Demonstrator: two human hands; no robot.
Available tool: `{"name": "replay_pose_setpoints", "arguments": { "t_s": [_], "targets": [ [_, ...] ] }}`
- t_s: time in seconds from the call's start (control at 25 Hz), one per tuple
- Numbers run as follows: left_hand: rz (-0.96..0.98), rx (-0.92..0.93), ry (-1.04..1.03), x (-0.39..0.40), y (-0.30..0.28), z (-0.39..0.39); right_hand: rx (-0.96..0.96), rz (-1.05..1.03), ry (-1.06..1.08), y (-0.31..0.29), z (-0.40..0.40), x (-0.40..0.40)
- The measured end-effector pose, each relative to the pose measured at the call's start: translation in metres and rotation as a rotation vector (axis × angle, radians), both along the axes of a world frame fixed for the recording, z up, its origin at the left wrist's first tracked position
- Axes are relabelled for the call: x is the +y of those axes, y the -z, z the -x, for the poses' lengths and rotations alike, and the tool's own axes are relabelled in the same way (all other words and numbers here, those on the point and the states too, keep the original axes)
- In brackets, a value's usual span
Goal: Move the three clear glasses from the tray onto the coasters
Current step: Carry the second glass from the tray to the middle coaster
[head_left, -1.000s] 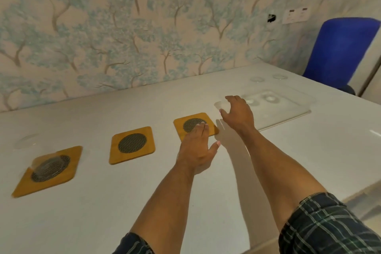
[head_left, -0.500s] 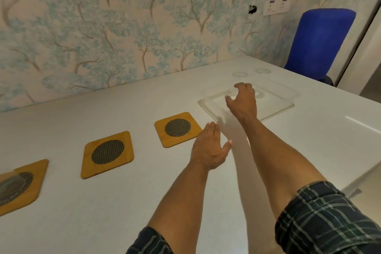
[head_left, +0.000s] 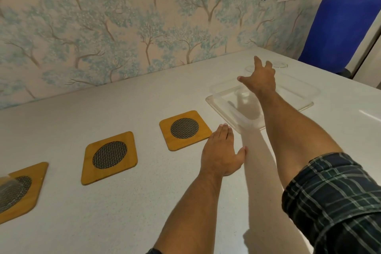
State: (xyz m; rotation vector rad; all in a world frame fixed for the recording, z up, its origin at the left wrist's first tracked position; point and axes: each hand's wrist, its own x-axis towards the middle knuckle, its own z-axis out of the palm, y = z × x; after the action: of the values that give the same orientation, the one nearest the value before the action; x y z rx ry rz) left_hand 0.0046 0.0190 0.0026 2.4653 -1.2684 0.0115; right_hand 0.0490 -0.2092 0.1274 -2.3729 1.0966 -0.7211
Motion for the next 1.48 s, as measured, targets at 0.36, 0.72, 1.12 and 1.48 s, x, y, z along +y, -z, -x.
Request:
{"name": "replay_pose_setpoints", "arguments": {
  "t_s": [0.36,0.72,1.12,1.48],
  "targets": [
    [-0.026,-0.001,-0.005,0.000,-0.001,0.000,0.179,0.135,-0.003,0.025,-0.018,-0.019],
    [-0.038,0.007,-0.008,-0.002,0.001,0.000,0.081,-0.009,0.094,0.022,-0.025,-0.026],
    [-0.037,0.020,-0.012,0.000,0.001,0.001,-0.098,0.001,0.008,0.015,0.008,-0.002],
    [-0.049,0.014,0.018,0.017,-0.011,0.013,-0.345,0.119,-0.061,-0.022,0.038,0.061]
  ]
}}
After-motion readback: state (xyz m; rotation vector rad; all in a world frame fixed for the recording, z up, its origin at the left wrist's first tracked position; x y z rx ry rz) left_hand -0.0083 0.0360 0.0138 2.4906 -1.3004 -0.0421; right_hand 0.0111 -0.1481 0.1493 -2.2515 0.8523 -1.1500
